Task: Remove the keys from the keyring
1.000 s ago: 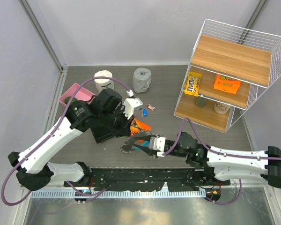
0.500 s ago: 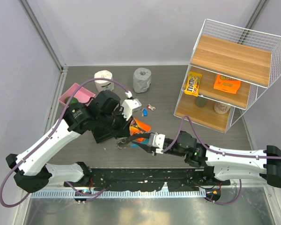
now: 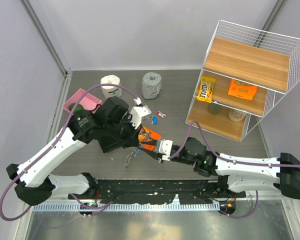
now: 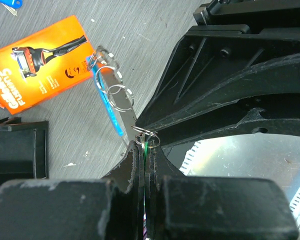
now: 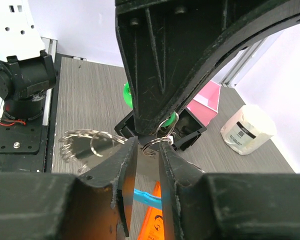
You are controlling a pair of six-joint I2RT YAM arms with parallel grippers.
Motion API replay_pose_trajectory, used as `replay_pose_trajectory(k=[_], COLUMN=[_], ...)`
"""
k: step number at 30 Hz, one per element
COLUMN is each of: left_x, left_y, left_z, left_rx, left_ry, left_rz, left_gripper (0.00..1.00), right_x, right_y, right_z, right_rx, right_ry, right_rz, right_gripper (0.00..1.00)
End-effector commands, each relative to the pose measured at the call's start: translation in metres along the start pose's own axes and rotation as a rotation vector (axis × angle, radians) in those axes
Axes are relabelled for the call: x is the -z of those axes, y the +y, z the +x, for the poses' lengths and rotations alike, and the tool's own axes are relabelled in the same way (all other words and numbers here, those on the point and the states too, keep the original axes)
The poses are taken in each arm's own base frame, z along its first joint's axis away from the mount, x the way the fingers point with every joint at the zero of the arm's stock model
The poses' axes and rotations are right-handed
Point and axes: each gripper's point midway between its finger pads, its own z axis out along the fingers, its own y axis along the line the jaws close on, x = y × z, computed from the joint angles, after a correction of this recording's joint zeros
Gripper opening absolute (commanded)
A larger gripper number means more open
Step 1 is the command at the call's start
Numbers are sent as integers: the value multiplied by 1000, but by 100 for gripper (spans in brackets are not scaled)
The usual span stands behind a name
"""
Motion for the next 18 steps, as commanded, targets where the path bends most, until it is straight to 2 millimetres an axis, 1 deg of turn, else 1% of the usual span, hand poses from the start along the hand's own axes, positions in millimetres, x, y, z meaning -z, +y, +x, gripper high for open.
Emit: replay_pose_trajectory(k=[1,2,3,5,8,9,14,16,17,18], left_x=[5,4,3,5,7,8,11,10,9,8], left_y=[-9,-9,-9,-8,-5,-4,-1,-2,-2,-1], left_z=[-16,-17,-16,-16,-15,-15,-15,-14,-13,-13], left_rx=[-15,-14,-12,-15,-18,-20,-26,-31,-27,-16], left_ry=[-85,-84,-82,-86,-86,-87,-88,-79,-76,-72], left_rz=[33,34,31,28,10,-1,-16,-5,-2,3], left_gripper=[0,0,0,0,0,0,0,0,0,0], right_x=[-9,-10,-10,-9,-6,-5,4,7,7,9], right_y=[-21,-23,-23,-24,-24,-22,-21,-17,-11,-9], right_z=[-36,-37,-37,-37,-37,-33,-36,-37,-38,-39], right_rx=[-6,-10,-14,-11,-10,-8,25,59,78,123], right_ry=[-101,-100,-102,-103,-101,-93,-99,-108,-119,-124], right_rz=[74,82,86,89,90,86,76,50,16,-1], right_gripper=[27,22,20,10,5,5,5,5,5,5])
